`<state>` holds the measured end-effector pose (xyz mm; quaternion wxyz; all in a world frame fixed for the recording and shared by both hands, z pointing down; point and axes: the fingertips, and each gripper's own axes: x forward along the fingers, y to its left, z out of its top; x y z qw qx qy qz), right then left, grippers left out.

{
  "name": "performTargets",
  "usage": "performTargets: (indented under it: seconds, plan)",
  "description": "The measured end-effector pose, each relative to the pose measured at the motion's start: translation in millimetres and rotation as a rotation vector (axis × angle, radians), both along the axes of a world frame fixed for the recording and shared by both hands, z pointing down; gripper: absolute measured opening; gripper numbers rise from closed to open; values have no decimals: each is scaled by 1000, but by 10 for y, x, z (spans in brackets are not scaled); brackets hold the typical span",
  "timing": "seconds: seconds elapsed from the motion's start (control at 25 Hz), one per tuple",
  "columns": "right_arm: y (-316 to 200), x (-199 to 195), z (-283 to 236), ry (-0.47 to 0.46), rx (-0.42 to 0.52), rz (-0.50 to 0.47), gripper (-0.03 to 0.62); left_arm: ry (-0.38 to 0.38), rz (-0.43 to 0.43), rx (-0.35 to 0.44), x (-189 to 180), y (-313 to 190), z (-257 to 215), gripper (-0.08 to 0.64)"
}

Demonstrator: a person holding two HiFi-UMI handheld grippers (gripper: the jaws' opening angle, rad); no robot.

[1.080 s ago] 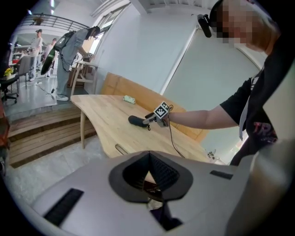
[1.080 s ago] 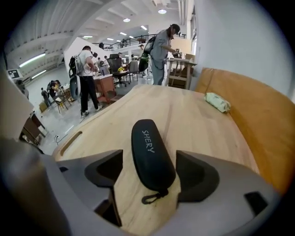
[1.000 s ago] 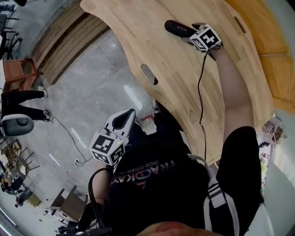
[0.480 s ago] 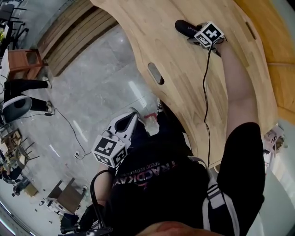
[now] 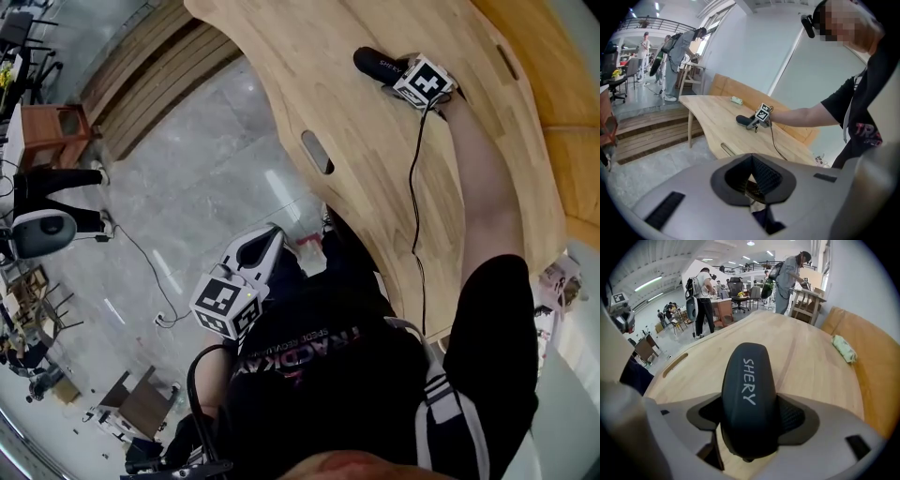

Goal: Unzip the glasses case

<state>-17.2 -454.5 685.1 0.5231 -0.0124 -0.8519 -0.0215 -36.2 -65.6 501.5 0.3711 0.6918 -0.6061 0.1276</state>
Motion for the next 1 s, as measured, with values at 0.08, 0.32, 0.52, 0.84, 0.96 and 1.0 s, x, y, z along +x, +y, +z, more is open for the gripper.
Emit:
performTargets:
  seconds: [0.08, 0.32, 0.52, 0.84, 0.96, 1.0]
  plan:
    - [103, 12, -111, -40, 15, -38, 354, 0, -1, 6, 14, 0, -11, 11]
    - [471, 10, -575, -143, 92, -205, 353, -11, 38, 46, -57, -107, -96, 11]
    - [839, 95, -965, -213, 184, -316, 353, -21, 92, 86, -116, -180, -118, 12]
    - [1669, 362, -1679, -270, 218, -422, 353, 2, 198, 164, -206, -332, -284, 12]
    - [1924, 404, -1934, -295, 213, -436, 353, 51, 227, 195, -267, -439, -351, 12]
    - [2014, 415, -2015, -301, 211, -439, 353, 73, 237, 206, -281, -465, -376, 12]
